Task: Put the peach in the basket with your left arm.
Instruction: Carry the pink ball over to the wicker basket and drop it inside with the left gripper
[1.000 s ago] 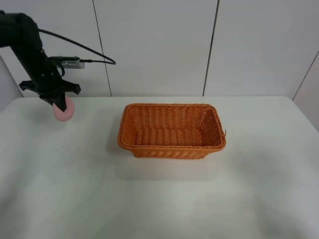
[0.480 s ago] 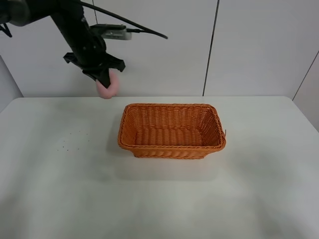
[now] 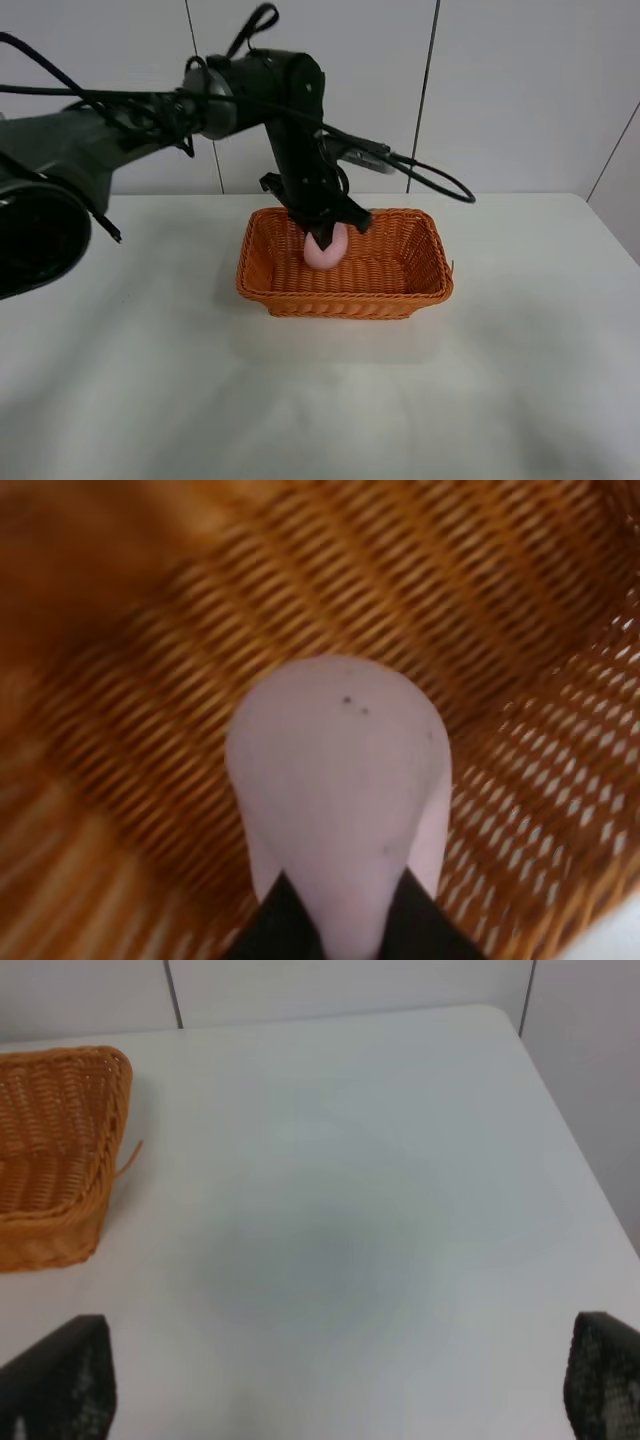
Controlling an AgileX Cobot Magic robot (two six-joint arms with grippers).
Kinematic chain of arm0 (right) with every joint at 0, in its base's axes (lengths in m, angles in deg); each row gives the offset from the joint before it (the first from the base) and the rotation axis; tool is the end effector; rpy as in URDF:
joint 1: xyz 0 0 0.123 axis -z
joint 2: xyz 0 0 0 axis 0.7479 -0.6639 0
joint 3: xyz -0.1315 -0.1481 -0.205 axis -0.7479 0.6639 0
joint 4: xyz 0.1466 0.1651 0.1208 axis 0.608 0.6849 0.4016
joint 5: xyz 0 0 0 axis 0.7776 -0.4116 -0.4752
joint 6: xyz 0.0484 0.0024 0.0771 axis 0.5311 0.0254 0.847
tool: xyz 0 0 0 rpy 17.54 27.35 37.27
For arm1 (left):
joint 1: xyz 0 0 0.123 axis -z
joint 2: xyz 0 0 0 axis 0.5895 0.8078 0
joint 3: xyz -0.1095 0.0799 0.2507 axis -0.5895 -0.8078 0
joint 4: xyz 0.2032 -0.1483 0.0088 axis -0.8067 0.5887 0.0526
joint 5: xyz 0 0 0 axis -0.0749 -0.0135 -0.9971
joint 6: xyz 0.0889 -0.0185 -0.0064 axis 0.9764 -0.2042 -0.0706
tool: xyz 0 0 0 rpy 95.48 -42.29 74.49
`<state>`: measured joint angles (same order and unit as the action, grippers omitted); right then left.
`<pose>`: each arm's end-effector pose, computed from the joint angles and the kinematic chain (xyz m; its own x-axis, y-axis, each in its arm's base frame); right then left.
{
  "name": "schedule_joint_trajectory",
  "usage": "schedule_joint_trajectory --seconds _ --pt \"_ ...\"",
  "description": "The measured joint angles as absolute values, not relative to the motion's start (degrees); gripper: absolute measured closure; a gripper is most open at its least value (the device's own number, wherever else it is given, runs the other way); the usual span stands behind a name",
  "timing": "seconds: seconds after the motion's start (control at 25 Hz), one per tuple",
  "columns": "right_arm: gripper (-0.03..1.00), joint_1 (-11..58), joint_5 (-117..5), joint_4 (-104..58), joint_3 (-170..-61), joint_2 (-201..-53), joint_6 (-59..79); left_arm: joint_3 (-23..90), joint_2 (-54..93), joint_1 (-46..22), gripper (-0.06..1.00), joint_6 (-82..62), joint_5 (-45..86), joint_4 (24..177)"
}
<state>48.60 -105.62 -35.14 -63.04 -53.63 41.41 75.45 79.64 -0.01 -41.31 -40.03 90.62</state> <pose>-0.0023 -0.0053 0.2772 -0.4196 0.1100 -0.9010 0.1018 0.9921 0.0738 0.4028 -0.3005 0.2056 -0.7541 0.5741 -0.3189 0.6183 0.7844 -0.0501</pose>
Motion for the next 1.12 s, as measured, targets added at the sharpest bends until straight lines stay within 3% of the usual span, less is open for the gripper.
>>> schedule_joint_trajectory --seconds 0.36,0.48,0.6,0.68,0.8,1.12 --pt "0.27 48.60 -105.62 -35.14 -63.04 -53.63 41.41 75.69 85.16 0.49 0.81 -38.37 -32.90 90.75" --pt "0.27 48.60 -105.62 -35.14 -63.04 -53.63 41.41 75.69 85.16 0.49 0.61 -36.60 -33.05 90.81" --pt "0.27 48.60 -105.62 -35.14 -63.04 -53.63 41.41 75.69 85.23 0.49 0.20 -35.94 -34.13 90.76" --pt "0.27 48.60 -105.62 -35.14 -63.04 -53.63 41.41 75.69 85.23 0.49 0.04 -35.94 -34.85 90.76" --pt "0.27 48.60 -105.62 -35.14 -63.04 -53.63 41.41 75.79 85.23 0.49 -0.02 -35.81 -36.65 90.81" --pt "0.27 48.60 -105.62 -35.14 -63.04 -53.63 41.41 78.41 80.83 -0.50 -0.04 -35.81 -42.22 90.75"
